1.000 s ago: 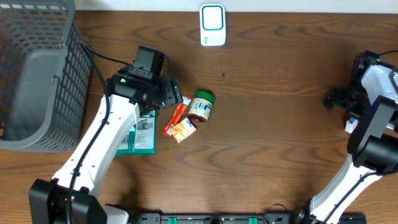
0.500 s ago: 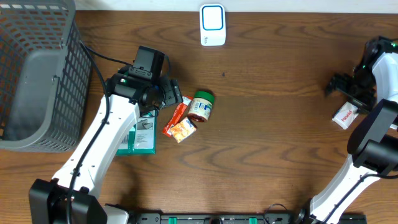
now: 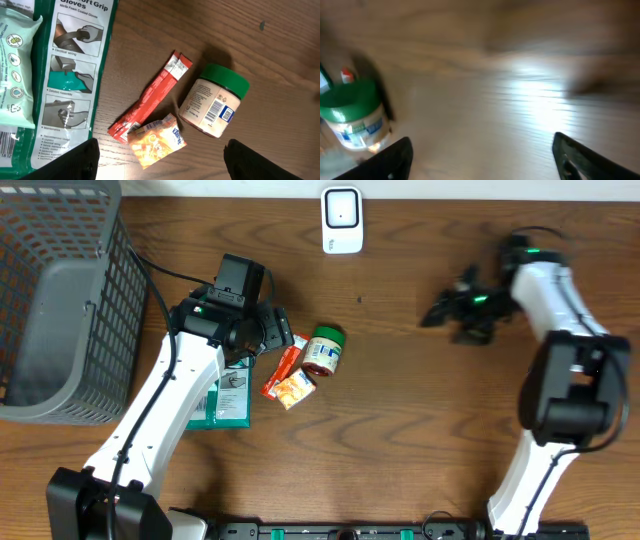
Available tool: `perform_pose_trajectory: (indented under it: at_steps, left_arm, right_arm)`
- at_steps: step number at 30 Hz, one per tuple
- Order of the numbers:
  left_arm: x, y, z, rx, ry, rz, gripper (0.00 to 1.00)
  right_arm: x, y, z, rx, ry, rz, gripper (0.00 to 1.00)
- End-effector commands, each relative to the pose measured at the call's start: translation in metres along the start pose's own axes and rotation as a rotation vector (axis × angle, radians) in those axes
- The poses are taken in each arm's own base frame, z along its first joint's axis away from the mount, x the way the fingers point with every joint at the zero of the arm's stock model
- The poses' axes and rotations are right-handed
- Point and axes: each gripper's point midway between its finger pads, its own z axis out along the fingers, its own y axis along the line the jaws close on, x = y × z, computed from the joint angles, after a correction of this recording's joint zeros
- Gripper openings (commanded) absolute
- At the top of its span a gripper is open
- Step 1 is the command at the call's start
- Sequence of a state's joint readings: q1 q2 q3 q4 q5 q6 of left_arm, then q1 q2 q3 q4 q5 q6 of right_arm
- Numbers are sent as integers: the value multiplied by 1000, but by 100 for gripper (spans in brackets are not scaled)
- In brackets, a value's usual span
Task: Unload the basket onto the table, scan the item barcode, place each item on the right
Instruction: 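Move the right gripper over the green-lidded jar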
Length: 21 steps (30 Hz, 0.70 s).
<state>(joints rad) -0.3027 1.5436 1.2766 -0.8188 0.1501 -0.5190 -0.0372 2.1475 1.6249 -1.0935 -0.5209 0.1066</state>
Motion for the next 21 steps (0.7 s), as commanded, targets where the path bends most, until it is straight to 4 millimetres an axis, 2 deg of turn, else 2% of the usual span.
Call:
perform_pose_trajectory:
  at_steps: [1,4,8,13,21]
  left_arm:
    - [1,5,3,-20,4,6,82]
    - [1,5,3,-20,4,6,81]
    - [1,5,3,-20,4,6,81]
    - [1,5,3,-20,4,6,81]
    - [1,5,3,-20,4,6,81]
  right_arm:
    - [17,44,27,-11,45,-41,81]
    - [18,70,37,47,26,-92,84]
    - [17,96,40,128,-12,-131,89]
    - [20,135,58,114,-62,-178,99]
    - [30,164,76,148,-110,-192,99]
